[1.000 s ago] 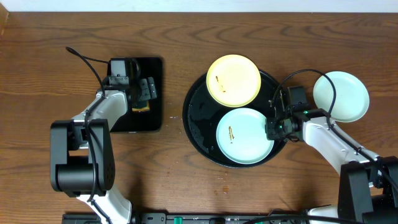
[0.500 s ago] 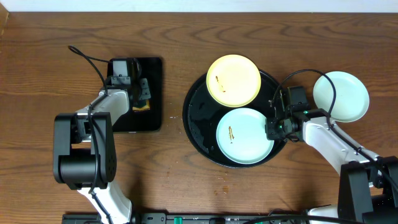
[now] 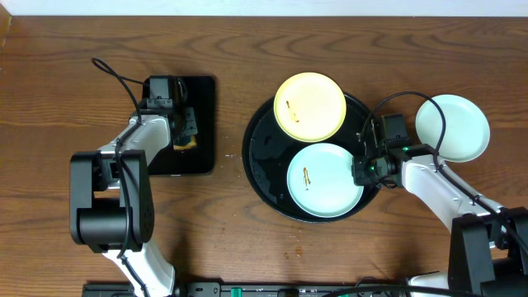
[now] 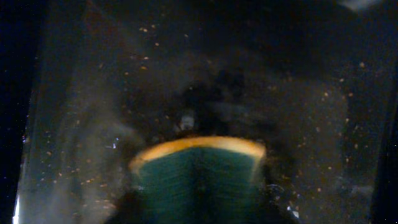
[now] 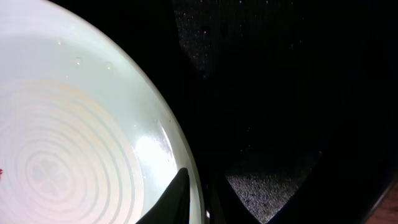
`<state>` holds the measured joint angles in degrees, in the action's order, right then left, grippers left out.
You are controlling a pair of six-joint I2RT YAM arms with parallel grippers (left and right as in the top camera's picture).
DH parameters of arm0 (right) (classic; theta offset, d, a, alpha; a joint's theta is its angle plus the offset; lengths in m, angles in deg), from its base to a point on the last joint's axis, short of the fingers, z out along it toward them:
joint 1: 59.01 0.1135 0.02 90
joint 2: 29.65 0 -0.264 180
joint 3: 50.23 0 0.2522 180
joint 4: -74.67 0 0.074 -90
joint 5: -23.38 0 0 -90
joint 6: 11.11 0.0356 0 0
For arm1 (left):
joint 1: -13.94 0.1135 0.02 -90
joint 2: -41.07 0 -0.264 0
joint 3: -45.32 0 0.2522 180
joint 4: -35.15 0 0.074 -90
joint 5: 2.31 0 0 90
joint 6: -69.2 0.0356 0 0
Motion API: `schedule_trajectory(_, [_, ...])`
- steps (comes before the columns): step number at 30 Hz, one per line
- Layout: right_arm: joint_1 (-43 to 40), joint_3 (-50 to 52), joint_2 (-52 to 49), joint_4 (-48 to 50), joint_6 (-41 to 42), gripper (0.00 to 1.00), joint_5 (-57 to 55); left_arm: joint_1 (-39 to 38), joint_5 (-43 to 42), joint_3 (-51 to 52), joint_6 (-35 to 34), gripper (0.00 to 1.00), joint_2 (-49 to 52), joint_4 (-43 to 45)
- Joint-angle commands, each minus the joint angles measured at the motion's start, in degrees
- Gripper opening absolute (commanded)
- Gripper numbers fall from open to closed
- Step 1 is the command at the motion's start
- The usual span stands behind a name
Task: Clean dirty plates on tray and stack at the side
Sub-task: 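Grasp the green-yellow sponge with the left gripper and lift it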
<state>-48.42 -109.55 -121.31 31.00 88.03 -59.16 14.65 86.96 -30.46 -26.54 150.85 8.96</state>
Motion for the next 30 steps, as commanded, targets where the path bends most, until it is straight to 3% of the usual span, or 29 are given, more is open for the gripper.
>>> schedule_trajectory(1, [0.1, 0.5, -0.4, 0.2, 0.5, 0.11, -0.3, 0.2, -1.6, 2.6, -0.3, 0.08, 3.1, -2.3])
schedule_trajectory(7, [0.1, 0.5, -0.4, 0.4, 0.5, 0.11, -0.3, 0.2, -1.6, 1.7, -0.4, 0.08, -0.2, -2.4])
schedule_trajectory(20, [0.3, 0.5, -0.4, 0.5, 0.5, 0.12, -0.3, 0.2, -1.6, 1.5, -0.3, 0.08, -22.9, -6.9])
schedule_trajectory(30, [0.3, 0.5, -0.4, 0.4, 0.5, 0.19, -0.3, 0.2, -1.6, 1.8, 1.0, 0.08, -22.4, -7.3])
